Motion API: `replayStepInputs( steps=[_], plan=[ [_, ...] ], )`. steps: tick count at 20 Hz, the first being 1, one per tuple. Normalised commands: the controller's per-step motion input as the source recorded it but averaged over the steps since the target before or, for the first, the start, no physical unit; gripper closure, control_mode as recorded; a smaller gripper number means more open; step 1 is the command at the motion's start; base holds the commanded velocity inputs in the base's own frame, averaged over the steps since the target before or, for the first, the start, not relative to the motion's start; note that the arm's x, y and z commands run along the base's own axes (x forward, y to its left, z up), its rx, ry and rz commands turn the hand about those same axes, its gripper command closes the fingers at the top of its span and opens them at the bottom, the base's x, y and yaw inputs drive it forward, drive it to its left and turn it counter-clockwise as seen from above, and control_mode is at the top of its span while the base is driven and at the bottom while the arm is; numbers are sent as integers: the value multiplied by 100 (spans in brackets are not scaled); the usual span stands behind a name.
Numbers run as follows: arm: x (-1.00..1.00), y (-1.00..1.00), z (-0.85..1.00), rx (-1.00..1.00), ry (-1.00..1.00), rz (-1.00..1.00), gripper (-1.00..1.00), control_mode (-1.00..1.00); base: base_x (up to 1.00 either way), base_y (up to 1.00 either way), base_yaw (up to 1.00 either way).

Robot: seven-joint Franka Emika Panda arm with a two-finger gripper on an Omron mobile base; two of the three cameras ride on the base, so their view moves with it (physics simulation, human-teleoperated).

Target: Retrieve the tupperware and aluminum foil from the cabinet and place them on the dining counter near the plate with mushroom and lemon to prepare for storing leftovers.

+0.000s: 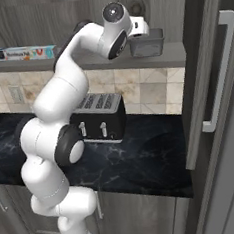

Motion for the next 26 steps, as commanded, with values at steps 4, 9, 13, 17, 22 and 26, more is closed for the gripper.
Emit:
replayStepInputs(
  steps=[4, 9, 13, 17, 22, 26],
  plan=[
    [52, -9, -13, 0, 7, 0, -100, -100, 0, 0, 0],
    [54, -4, -9, 0, 6, 0, -100, -100, 0, 0, 0],
    [42, -2, -17, 0, 5, 0, -100, -100, 0, 0, 0],
    [8, 0, -51, 0, 3, 0, 100, -100, 0, 0, 0],
    [0, 0, -46, 0, -9, 0, 100, -100, 0, 0, 0],
    [0, 0, -41, 0, -15, 0, 100, -100, 0, 0, 0]
  ],
)
